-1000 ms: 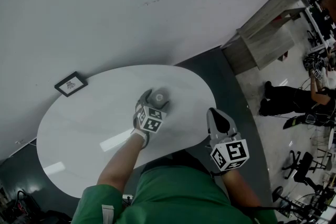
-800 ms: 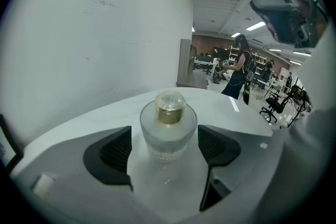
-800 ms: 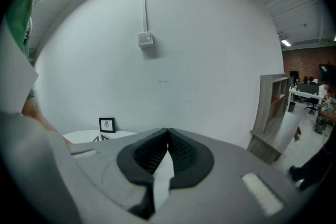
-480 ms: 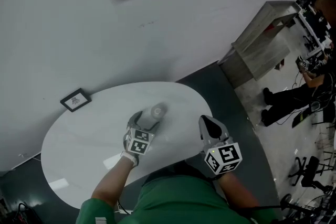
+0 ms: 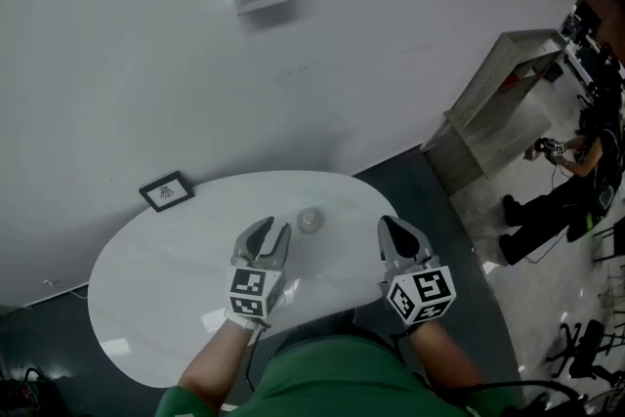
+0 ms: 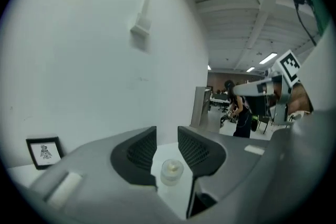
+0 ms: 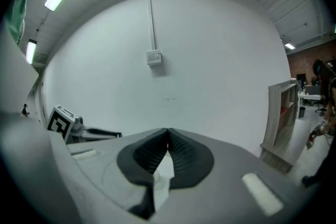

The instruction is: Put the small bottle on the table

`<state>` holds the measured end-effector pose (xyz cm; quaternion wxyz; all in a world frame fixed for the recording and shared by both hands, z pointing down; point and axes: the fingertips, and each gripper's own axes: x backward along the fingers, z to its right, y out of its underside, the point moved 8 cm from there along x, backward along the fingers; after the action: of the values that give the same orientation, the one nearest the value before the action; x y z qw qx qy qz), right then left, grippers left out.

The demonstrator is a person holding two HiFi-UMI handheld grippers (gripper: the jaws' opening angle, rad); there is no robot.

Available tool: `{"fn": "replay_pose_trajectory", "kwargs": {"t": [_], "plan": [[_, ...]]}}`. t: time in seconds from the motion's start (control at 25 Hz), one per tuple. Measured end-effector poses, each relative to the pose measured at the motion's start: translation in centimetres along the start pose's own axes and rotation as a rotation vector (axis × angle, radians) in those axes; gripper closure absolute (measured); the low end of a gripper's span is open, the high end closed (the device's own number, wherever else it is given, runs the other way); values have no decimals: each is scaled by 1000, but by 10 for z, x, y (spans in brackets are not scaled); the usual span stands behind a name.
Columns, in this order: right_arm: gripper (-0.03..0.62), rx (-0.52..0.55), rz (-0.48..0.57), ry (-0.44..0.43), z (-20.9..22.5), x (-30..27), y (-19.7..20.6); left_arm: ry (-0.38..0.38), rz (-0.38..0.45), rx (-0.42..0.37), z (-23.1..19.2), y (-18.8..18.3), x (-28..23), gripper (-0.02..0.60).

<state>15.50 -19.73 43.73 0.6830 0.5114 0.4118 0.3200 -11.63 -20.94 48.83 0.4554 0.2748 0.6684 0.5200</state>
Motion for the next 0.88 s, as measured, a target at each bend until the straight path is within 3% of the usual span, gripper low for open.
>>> {"fn": "replay_pose_trajectory", "kwargs": {"t": [0.12,0.32,0.6,0.88], "plan": [[591,14,31,-20,-6,3,-11,-13,72,34,4,-30,20,509],[591,12,109,-42,-16,9,-35,-29,170,84,6,-67,52,560],[591,84,199,-99,-38,19,-70,-36,279,56,19,-100,84,571],[591,126,258,-146,-51,33,-81,-43,310,22,33,-105,102,571]]}}
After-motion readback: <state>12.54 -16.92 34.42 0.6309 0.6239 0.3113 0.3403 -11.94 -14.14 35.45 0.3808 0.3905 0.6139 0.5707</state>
